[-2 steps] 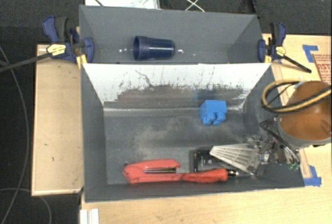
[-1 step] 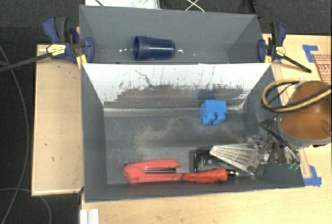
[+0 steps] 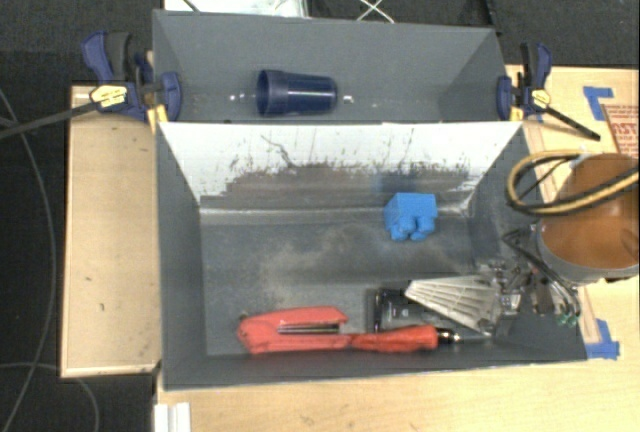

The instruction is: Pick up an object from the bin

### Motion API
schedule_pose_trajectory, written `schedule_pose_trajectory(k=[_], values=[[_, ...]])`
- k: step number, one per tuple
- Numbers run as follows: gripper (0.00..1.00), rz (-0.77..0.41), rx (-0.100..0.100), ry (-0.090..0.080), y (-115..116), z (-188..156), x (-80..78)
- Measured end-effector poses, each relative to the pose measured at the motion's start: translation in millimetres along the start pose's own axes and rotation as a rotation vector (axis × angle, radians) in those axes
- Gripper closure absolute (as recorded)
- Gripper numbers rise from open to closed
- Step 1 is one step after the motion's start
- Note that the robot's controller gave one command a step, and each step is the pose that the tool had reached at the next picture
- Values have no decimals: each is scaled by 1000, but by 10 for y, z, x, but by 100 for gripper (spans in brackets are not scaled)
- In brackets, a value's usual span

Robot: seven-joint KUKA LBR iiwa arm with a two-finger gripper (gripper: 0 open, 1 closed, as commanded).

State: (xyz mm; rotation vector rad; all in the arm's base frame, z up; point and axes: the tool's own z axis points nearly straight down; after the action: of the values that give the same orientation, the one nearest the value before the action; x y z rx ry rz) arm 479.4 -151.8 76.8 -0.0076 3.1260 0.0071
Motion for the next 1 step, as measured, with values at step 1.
schedule_pose_trajectory(k=[1], values=[[100,-1,-2,6,8,-261,7]])
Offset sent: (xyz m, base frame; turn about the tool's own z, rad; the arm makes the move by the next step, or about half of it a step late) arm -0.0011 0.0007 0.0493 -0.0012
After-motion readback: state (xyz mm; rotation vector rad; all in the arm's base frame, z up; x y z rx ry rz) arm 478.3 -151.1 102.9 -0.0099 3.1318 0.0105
